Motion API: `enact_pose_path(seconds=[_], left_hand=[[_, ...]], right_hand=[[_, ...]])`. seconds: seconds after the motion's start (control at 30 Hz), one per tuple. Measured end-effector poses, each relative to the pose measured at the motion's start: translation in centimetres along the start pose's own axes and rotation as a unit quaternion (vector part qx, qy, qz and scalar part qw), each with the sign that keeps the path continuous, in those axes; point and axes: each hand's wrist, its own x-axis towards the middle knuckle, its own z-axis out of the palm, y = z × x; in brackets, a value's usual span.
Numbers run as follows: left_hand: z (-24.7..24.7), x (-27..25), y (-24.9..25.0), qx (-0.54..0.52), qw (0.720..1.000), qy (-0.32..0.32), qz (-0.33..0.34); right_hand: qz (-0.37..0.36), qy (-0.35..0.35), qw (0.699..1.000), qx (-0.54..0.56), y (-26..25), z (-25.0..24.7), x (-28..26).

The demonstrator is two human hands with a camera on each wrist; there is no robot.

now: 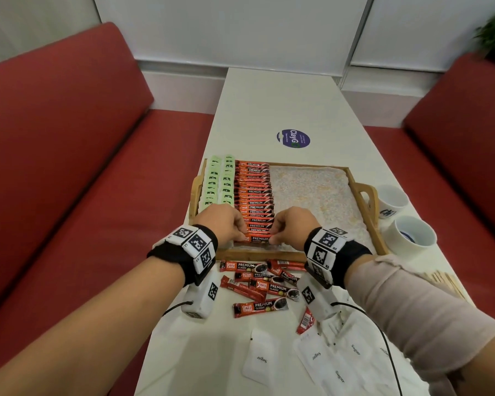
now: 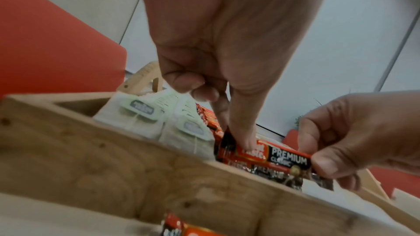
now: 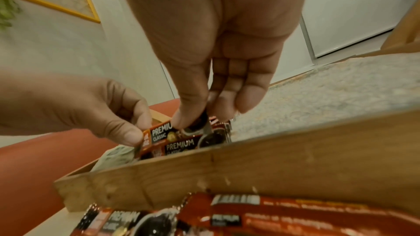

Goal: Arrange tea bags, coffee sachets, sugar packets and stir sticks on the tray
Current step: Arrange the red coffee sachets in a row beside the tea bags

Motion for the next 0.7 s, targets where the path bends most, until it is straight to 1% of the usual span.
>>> enact_pose_path(seconds=[0.13, 0.2, 0.4, 0.6, 0.7], left_hand=[[0.17, -0.16, 0.63, 0.071, 0.997, -0.009, 0.004], [0.28, -0.13, 0.77, 0.086, 0.996, -0.010, 0.006], [0.34, 0.17, 0.87, 0.081, 0.997, -0.019, 0.004], [0.71, 0.14, 0.68, 0.074, 0.997, -0.003, 0.010], [0.90, -0.35, 0.37, 0.057, 0.998, 0.018, 0.014]], right_hand=[[0.017, -0.013, 0.999, -0.029, -0.15, 0.43, 0.22], [0.023, -0.019, 0.998, -0.048, -0.31, 0.52, 0.29], [0.039, -0.028, 0.995, -0.088, -0.62, 0.58, 0.33], [0.037, -0.022, 0.995, -0.091, -0.76, 0.71, 0.47], [0.030, -0.017, 0.996, -0.085, -0.82, 0.62, -0.02]])
